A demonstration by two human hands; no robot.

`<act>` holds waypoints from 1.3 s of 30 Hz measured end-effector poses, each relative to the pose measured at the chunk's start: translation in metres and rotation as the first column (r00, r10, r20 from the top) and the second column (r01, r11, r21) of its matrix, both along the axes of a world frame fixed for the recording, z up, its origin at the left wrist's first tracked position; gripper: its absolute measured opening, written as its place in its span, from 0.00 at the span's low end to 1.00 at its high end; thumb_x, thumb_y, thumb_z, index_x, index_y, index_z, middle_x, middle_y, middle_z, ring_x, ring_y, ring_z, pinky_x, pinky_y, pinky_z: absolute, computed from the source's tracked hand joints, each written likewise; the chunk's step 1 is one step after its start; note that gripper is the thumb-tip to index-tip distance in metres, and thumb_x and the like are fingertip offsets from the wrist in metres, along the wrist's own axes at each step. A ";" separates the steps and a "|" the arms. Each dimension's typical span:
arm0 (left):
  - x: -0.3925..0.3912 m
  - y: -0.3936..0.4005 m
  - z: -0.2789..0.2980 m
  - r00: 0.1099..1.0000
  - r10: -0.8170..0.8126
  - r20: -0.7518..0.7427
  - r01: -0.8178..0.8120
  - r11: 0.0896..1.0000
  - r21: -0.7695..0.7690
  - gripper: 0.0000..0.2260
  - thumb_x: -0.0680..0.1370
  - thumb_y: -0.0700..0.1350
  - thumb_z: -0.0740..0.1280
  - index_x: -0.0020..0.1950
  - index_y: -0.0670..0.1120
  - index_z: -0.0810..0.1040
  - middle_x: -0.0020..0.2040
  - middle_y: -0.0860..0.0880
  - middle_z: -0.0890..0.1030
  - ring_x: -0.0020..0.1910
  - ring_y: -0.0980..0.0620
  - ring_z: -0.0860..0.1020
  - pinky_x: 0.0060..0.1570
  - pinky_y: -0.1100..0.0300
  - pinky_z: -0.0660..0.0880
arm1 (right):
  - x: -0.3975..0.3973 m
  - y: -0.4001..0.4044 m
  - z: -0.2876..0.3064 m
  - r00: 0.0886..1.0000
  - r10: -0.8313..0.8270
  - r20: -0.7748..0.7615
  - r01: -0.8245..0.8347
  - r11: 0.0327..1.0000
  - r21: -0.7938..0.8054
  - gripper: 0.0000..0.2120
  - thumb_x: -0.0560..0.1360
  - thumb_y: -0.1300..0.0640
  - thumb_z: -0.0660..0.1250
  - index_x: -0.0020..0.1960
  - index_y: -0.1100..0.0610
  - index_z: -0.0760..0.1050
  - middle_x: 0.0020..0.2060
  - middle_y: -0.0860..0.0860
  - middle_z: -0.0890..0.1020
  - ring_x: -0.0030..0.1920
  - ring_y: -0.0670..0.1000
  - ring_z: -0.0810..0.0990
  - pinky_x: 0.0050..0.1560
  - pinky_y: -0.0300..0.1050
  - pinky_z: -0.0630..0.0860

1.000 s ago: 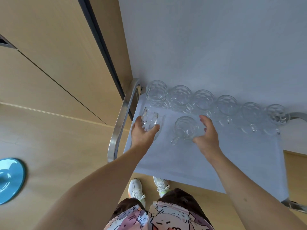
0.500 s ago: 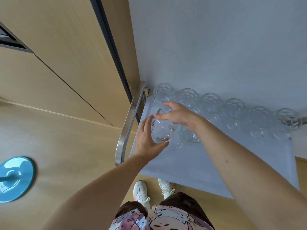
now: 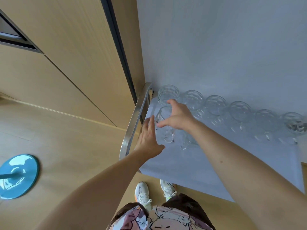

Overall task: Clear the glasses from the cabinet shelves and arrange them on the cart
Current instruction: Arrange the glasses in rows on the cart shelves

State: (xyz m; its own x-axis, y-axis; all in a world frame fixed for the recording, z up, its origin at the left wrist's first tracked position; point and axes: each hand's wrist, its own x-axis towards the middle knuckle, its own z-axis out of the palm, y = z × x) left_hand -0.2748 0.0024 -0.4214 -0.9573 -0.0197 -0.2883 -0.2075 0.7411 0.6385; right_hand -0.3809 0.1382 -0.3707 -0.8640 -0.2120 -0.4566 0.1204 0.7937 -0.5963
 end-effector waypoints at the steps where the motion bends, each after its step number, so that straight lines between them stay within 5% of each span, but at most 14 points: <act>1: 0.000 -0.002 -0.003 0.999 0.039 0.026 -0.039 0.999 -0.001 0.53 0.68 0.44 0.76 0.82 0.51 0.43 0.81 0.49 0.49 0.80 0.48 0.51 0.67 0.62 0.54 | 0.002 -0.004 -0.003 0.998 0.029 -0.056 -0.026 0.999 0.044 0.54 0.56 0.44 0.84 0.76 0.49 0.61 0.64 0.54 0.73 0.63 0.56 0.74 0.55 0.47 0.74; 9: 0.009 -0.006 -0.015 0.983 0.173 0.062 -0.172 0.985 -0.020 0.44 0.73 0.44 0.73 0.82 0.47 0.51 0.80 0.49 0.55 0.79 0.49 0.56 0.67 0.64 0.56 | 0.020 -0.015 -0.035 0.930 0.241 -0.276 -0.161 0.945 0.283 0.47 0.61 0.55 0.82 0.73 0.54 0.61 0.65 0.56 0.67 0.63 0.60 0.68 0.57 0.50 0.74; 17: 0.009 -0.007 -0.008 0.975 0.217 0.044 -0.216 0.976 -0.017 0.41 0.73 0.44 0.74 0.81 0.48 0.55 0.79 0.49 0.61 0.77 0.49 0.60 0.71 0.58 0.62 | 0.023 -0.007 -0.036 0.931 0.259 -0.257 -0.192 0.947 0.257 0.56 0.59 0.46 0.85 0.77 0.52 0.57 0.73 0.58 0.64 0.72 0.62 0.64 0.69 0.54 0.68; 19: 0.002 -0.006 -0.002 0.974 0.221 0.047 -0.220 0.975 -0.010 0.42 0.72 0.45 0.74 0.81 0.50 0.55 0.79 0.50 0.61 0.76 0.49 0.62 0.69 0.58 0.63 | 0.027 0.005 -0.027 0.949 0.174 -0.263 -0.122 0.972 0.201 0.53 0.62 0.45 0.83 0.78 0.52 0.58 0.74 0.58 0.65 0.74 0.61 0.62 0.72 0.54 0.65; 23: -0.015 0.003 0.008 0.968 0.243 0.058 -0.246 0.968 0.046 0.41 0.72 0.46 0.73 0.80 0.52 0.56 0.78 0.50 0.61 0.75 0.48 0.63 0.66 0.57 0.63 | 0.044 0.042 -0.017 0.853 -0.153 -0.498 0.263 0.952 0.158 0.32 0.73 0.50 0.73 0.73 0.59 0.70 0.66 0.60 0.73 0.69 0.64 0.66 0.70 0.55 0.65; 29: -0.023 0.020 0.012 0.979 0.196 0.051 -0.198 0.979 0.046 0.40 0.70 0.41 0.71 0.78 0.50 0.57 0.75 0.48 0.62 0.72 0.44 0.64 0.59 0.59 0.62 | 0.060 0.060 -0.021 0.961 -0.272 -0.059 0.274 0.888 0.368 0.48 0.69 0.35 0.74 0.78 0.52 0.54 0.68 0.60 0.63 0.69 0.64 0.65 0.60 0.57 0.72; 33: -0.020 0.019 0.010 0.990 0.135 0.035 -0.135 0.991 -0.008 0.40 0.70 0.41 0.70 0.78 0.50 0.56 0.76 0.49 0.60 0.71 0.43 0.63 0.60 0.59 0.62 | 0.060 0.061 -0.026 0.964 -0.263 -0.046 0.262 0.899 0.350 0.45 0.66 0.45 0.79 0.74 0.52 0.57 0.65 0.60 0.64 0.64 0.64 0.67 0.47 0.50 0.70; 39: -0.016 0.021 0.011 0.998 -0.055 -0.007 0.052 0.979 -0.197 0.40 0.73 0.44 0.69 0.80 0.51 0.50 0.80 0.46 0.52 0.78 0.42 0.53 0.73 0.47 0.62 | 0.049 0.075 -0.023 0.996 -0.062 -0.059 0.078 0.944 0.319 0.43 0.64 0.60 0.77 0.74 0.48 0.60 0.68 0.55 0.62 0.67 0.60 0.62 0.55 0.52 0.74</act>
